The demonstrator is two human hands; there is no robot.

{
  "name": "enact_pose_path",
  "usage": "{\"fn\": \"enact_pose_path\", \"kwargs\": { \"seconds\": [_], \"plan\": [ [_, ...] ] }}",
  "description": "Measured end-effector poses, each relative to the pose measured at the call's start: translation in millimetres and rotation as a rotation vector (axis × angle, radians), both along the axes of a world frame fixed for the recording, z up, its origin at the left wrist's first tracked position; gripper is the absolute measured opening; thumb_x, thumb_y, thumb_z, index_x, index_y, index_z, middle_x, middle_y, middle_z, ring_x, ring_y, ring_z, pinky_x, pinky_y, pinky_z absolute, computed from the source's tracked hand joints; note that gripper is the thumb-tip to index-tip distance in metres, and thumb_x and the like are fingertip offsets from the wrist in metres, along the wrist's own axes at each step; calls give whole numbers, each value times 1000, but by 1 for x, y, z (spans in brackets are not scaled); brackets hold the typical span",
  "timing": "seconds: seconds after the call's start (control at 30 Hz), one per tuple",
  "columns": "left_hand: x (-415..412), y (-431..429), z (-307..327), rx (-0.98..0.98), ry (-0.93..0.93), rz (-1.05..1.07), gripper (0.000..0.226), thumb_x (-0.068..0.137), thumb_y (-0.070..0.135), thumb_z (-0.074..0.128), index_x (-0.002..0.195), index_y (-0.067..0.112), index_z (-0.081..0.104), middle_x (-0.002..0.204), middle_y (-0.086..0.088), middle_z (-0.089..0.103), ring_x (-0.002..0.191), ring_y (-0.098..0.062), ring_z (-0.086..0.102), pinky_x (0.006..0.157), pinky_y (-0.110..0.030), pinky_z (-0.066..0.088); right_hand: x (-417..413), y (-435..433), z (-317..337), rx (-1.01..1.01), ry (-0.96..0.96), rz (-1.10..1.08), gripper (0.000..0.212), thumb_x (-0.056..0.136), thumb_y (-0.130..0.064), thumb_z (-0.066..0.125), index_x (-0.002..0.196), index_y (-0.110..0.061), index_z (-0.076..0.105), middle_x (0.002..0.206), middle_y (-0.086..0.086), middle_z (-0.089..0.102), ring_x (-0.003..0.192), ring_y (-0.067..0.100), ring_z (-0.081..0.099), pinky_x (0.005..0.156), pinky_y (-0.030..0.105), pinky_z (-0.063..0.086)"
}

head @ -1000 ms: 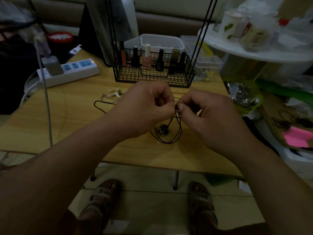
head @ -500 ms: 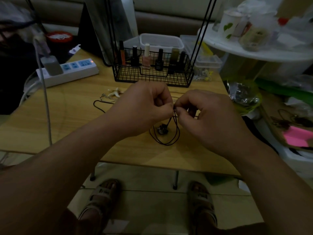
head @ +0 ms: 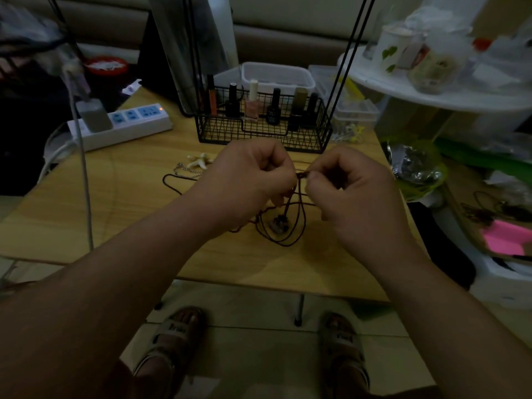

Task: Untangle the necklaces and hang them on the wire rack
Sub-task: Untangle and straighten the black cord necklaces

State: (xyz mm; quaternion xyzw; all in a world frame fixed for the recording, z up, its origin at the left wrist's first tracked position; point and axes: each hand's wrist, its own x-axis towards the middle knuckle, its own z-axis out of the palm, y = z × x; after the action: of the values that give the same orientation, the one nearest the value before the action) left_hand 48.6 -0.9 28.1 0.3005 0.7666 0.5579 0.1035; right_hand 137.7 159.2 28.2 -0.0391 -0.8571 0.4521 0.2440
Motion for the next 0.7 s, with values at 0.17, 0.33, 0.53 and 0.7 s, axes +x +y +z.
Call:
{"fn": "enact_pose_path", "kwargs": {
  "seconds": [0.17,0.33,0.53,0.7],
  "plan": [
    [-3,-3,-1,46,-112,13,9,95,5,61,87,5,66,72,-2,70,67,-16,68,74,-36,59,0,11,8,-221,-34,-36,11,94,-13,64,86,-19,68,83,9,69,69,22,63,53,30,52],
    [2,-2,0,-17,-101,37,7,94,8,64,89,6,68,74,-1,73,72,-20,69,83,-44,61,-3,15,13,-773,-81,54,12,96,-15,52,88,-19,60,79,-2,69,70,12,61,55,26,45],
    [4,-4,1,-110,-117,108,11,91,17,67,81,16,69,74,0,76,81,-44,69,87,-70,55,3,39,29,-1157,28,42,18,98,-19,42,86,-16,55,78,-1,60,69,12,55,61,25,40],
    [3,-5,5,-110,-116,111,10,92,16,66,82,14,68,77,0,77,85,-40,71,90,-65,57,7,53,27,-1268,63,17,16,90,-20,49,78,-16,58,78,0,61,73,16,62,70,29,49]
  ]
}}
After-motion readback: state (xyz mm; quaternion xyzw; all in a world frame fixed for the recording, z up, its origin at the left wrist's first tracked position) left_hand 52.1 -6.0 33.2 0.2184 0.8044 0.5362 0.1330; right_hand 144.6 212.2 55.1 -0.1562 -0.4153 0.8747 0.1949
